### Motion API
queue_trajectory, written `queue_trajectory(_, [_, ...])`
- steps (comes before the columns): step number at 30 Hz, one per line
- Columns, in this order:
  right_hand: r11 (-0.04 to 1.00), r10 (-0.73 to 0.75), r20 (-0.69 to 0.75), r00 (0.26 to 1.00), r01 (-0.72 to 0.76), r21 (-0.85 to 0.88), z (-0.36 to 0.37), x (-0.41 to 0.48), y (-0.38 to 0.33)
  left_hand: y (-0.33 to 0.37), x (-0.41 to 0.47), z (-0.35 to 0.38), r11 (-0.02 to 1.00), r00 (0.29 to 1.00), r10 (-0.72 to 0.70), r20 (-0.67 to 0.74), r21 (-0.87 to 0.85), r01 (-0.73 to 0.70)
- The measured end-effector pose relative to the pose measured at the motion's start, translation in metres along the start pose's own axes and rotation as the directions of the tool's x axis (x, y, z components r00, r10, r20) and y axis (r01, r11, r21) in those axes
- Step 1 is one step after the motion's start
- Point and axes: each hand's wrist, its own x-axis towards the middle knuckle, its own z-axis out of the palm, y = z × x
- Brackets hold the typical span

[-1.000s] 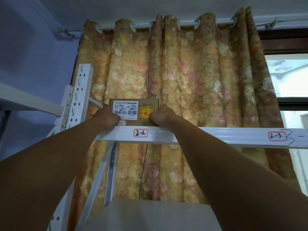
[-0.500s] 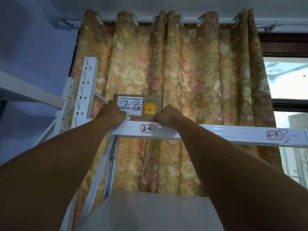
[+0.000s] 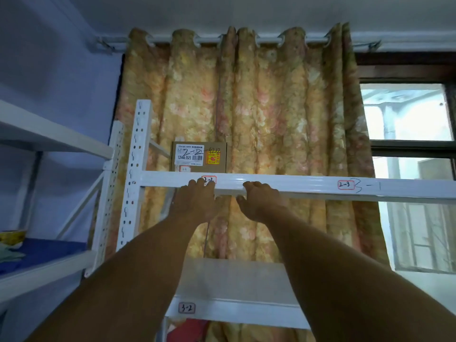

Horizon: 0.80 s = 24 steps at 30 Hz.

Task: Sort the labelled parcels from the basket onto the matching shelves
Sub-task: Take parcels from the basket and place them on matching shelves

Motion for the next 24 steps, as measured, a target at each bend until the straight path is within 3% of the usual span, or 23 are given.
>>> queue_trajectory(10, [1.000,0.025,0.218,0.976,-0.020,-0.023,-0.038,-0.165,0.060,0.097,-0.143,-0.067,0.999,0.928,-0.039,0.370,0.047,0.023])
queue_trajectory(24, [0.990,0.139,0.313,0.940,-0.131,-0.048,-0.107,-0.316,0.062,0.143,-0.263,-0.148,0.998,0.879,0.040,0.474,0.027,-0.060])
